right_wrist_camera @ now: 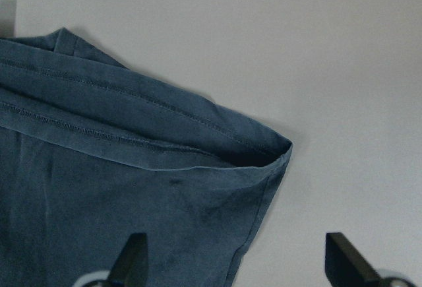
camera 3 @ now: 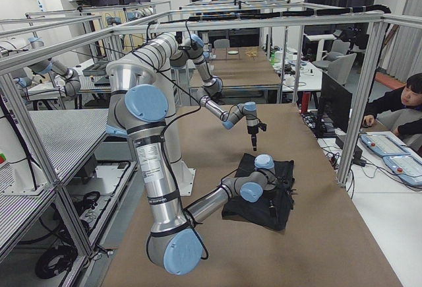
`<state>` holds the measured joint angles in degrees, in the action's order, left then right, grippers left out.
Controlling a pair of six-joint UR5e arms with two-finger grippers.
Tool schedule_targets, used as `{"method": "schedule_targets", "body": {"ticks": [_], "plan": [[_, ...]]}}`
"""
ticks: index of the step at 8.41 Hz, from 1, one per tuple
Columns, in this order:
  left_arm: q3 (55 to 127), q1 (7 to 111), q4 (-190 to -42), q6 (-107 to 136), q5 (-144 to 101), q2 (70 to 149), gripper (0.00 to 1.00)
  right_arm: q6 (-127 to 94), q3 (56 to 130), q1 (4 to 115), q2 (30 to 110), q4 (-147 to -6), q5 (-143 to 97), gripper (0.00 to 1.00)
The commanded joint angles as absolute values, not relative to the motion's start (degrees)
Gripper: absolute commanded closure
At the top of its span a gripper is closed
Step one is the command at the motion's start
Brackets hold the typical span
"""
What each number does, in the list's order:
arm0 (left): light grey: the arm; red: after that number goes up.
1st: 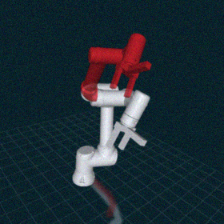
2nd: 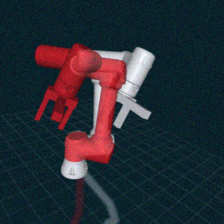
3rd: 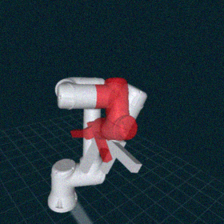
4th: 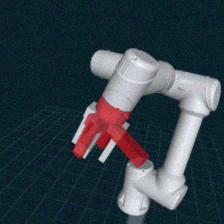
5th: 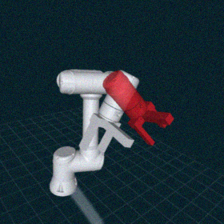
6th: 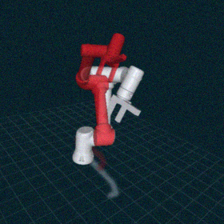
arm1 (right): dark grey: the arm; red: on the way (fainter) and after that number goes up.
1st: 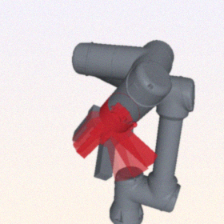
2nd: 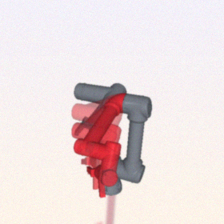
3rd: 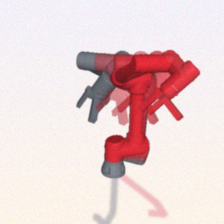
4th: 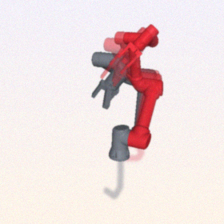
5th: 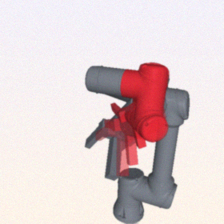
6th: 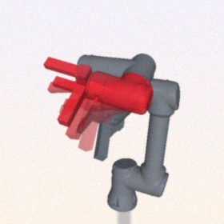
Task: Fold clothes
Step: 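Grasp the folded bundle's corner nearest the left gripper with the left gripper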
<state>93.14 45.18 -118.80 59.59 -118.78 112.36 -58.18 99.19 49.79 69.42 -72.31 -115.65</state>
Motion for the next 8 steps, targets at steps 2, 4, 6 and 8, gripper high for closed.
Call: {"method": "schedule_targets", "body": {"ticks": [2,4,6,8], "plan": [[92.7,37.6,-125.9,60.9,-113.4,106.4,0.06,-58.1,99.1,49.7,69.4,-72.3,-115.5,0.06],[92.9,37.6,-126.2,60.9,-113.8,106.5,0.3,-58.1,99.1,49.7,69.3,-72.3,-115.5,0.06],[93.0,37.6,-126.2,61.1,-113.9,107.2,0.82,-58.1,99.1,49.7,69.3,-72.3,-115.5,0.06],[93.3,37.6,-126.6,63.1,-113.9,107.9,1.0,-58.1,99.1,49.6,69.3,-72.3,-115.4,0.06]]}}
